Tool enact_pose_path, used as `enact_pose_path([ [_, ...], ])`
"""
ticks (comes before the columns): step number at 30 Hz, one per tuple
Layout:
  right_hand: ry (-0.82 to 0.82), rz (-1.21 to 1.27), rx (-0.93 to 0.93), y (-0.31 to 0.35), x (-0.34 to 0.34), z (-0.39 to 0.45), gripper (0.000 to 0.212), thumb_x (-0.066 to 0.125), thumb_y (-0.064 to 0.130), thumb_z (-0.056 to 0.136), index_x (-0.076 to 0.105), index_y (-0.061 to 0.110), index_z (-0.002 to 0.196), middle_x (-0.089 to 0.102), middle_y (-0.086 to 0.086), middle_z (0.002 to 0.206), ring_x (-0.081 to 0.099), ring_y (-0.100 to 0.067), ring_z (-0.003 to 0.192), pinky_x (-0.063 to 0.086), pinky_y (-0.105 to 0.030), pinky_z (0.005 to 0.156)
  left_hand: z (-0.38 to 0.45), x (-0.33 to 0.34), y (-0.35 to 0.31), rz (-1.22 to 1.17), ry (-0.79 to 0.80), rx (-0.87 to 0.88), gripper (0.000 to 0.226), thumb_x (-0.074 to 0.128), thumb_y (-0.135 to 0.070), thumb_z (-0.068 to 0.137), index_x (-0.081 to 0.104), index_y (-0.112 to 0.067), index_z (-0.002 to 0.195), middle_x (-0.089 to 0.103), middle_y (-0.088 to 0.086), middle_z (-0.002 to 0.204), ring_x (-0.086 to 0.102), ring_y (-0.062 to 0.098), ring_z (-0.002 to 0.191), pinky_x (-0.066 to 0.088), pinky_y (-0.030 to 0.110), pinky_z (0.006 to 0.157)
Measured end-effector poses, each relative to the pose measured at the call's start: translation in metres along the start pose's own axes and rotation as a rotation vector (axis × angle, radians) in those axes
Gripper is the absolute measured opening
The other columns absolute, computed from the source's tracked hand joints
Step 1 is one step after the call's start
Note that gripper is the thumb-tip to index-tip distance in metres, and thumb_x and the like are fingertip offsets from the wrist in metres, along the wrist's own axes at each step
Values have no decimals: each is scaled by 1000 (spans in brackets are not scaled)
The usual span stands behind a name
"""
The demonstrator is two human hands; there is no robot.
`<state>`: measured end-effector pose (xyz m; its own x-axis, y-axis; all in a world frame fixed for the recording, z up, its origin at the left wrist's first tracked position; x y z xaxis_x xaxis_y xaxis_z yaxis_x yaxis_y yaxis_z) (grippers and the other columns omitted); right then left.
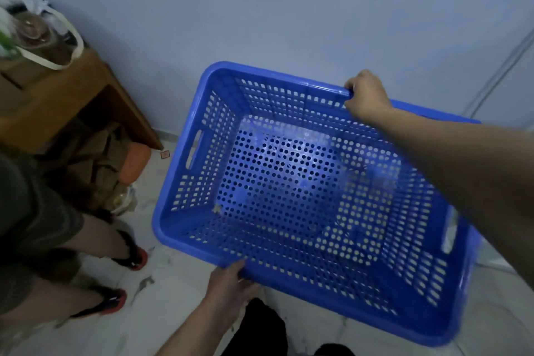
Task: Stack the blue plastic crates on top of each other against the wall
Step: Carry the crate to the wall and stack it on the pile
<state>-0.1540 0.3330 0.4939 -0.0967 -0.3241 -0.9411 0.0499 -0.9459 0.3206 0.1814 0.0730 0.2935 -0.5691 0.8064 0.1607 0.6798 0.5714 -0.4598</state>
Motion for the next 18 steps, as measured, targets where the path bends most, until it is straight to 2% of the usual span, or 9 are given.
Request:
enact_pose_path([
  [2, 29, -37, -2, 3, 23, 27, 25, 57, -4, 84, 68, -3, 106, 51, -23, 118, 54, -41, 107, 45, -38, 85, 27, 3, -19, 29, -3, -33, 19, 50, -6, 96, 51, -7, 115, 62, 17, 101, 62, 36, 92, 48, 55, 95],
  [4, 59, -56, 5, 2, 45, 50, 26, 57, -3, 85, 67, -4, 110, 50, -25, 120, 54, -43, 106, 44, -39, 85, 48, 10, -35, 41, -15, -71, 17, 48, -7, 97, 50, -8, 114, 61, 16, 105, 62, 34, 91, 49, 52, 90],
  [9, 120, -123, -35, 0, 94, 110, 23, 55, -5, 84, 66, -5, 104, 51, -27, 117, 55, -42, 104, 41, -35, 75, 97, 35, -62, 18, -75, -179, 20, 48, -3, 96, 47, -7, 116, 59, 14, 95, 61, 32, 84, 53, 46, 74],
  [12, 151, -165, -33, 0, 125, 148, 32, 53, -6, 87, 62, -5, 118, 46, -27, 127, 53, -44, 108, 47, -43, 86, 128, 53, -75, 34, -82, -281, 23, 49, -3, 96, 47, -7, 119, 58, 14, 96, 60, 31, 84, 54, 46, 74],
  [15, 169, -183, -70, 1, 153, 188, 33, 54, -5, 88, 61, -6, 120, 43, -29, 129, 50, -45, 112, 47, -47, 92, 158, 72, -88, 54, -110, -345, 38, 52, -3, 95, 47, -12, 132, 59, 13, 105, 62, 31, 87, 52, 41, 74],
  [18, 196, -204, -78, -4, 185, 224, 31, 55, -5, 89, 60, -7, 119, 42, -29, 130, 47, -46, 116, 46, -49, 94, 186, 92, -94, 43, -159, -279, 44, 56, -3, 93, 45, -13, 134, 59, 13, 124, 64, 30, 92, 56, 38, 58],
])
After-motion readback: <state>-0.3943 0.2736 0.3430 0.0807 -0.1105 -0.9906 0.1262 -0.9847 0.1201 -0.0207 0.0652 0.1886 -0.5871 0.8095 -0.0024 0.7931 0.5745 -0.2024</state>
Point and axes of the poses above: each hand's wrist, its own z-axis towards the middle knuckle, its own x-axis out of the palm, y = z × x, the point moved 7 cm from there along z, towards the middle knuckle
